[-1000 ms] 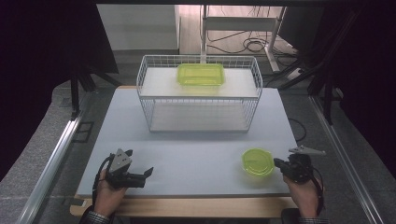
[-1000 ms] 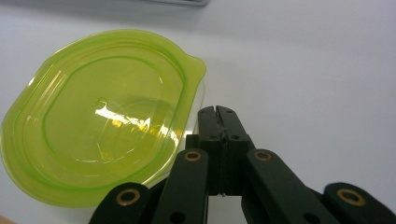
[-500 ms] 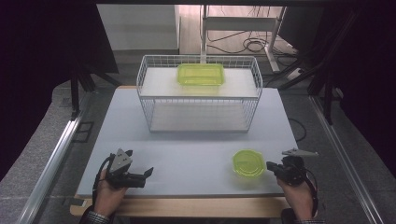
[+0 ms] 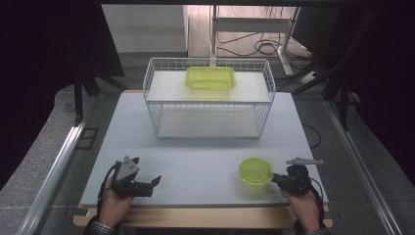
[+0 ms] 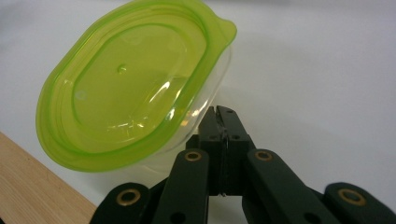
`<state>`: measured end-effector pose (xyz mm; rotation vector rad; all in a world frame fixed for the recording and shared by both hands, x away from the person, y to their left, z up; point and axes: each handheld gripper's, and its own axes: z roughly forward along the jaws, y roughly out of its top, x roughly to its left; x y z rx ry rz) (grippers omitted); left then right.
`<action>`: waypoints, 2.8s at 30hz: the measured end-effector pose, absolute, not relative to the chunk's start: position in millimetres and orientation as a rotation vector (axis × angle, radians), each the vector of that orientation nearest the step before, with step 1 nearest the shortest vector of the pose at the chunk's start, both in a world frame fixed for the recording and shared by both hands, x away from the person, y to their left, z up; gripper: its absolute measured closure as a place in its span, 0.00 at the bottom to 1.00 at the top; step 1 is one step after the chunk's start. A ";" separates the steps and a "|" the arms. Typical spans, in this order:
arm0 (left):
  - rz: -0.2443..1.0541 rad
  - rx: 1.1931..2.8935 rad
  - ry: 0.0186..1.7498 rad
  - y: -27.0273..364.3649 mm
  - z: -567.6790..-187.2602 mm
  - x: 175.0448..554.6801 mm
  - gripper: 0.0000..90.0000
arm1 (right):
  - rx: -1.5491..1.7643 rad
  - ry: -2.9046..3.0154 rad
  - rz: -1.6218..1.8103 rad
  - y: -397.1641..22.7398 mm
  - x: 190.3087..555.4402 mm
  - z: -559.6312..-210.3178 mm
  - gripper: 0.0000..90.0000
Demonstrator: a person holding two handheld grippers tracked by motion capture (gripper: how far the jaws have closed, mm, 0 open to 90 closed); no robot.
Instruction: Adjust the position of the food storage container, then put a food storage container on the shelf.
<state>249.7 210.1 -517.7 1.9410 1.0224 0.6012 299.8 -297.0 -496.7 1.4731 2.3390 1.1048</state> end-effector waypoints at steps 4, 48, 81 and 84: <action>0.601 1.940 1.023 210.1 -517.8 249.9 0.00 | 1.445 2.366 1.113 -288.3 303.5 -498.7 0.99; 0.601 1.954 1.016 209.2 -518.8 250.5 0.00 | 1.268 2.585 1.163 -185.7 347.6 -514.4 0.99; 0.597 1.965 1.019 208.2 -519.6 251.1 0.00 | 1.171 2.472 1.213 -232.4 332.5 -488.7 0.22; 0.596 1.965 1.017 207.7 -519.7 251.1 0.00 | 1.180 2.474 1.217 -230.5 332.3 -487.1 0.19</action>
